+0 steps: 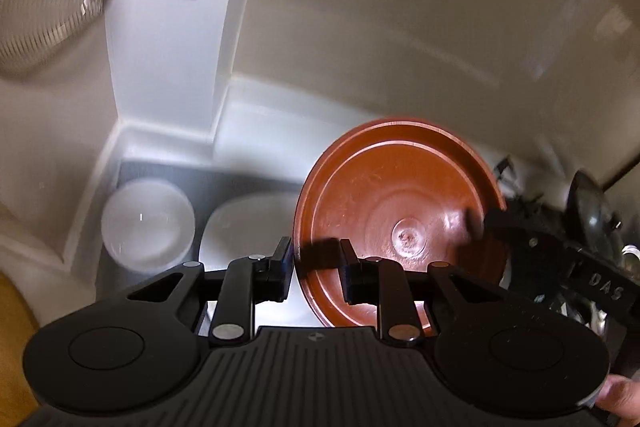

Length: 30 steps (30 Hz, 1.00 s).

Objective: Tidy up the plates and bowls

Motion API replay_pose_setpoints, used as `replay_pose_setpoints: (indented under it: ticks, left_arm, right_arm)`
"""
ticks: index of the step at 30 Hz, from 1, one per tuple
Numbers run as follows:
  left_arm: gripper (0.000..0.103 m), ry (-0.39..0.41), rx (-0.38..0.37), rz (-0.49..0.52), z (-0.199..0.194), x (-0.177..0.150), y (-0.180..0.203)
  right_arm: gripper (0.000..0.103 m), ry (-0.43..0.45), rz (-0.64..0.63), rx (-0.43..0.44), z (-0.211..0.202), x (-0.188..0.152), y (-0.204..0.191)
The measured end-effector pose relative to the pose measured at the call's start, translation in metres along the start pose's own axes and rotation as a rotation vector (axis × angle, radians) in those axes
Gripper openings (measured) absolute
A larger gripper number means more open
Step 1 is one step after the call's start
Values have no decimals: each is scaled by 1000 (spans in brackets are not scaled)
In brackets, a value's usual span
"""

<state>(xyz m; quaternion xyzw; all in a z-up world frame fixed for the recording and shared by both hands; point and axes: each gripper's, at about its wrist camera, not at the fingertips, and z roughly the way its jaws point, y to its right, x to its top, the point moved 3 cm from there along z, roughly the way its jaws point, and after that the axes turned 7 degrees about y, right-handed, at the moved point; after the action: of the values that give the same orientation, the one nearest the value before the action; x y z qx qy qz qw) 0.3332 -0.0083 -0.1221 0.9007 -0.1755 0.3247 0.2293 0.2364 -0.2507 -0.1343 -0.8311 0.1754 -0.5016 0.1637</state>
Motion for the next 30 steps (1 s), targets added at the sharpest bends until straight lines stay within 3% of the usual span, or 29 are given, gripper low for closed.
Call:
replay_pose_setpoints:
  ticks: [3, 7, 12, 19, 30]
  left_arm:
    - [24, 108, -28, 41, -33, 15, 12]
    - [28, 214, 34, 155, -46, 25, 29]
    - [28, 117, 64, 108, -2, 21, 17]
    - [28, -28, 160, 108, 67, -14, -3]
    - [28, -119, 213, 70, 128, -40, -27]
  right_arm:
    - [14, 64, -20, 7, -19, 19, -12]
    - [14, 119, -118, 25, -27, 39, -32]
    - [14, 79, -97, 0, 10, 34, -18]
    - [11, -39, -133, -78, 75, -18, 8]
    - [11, -127, -149, -152, 121, -70, 25]
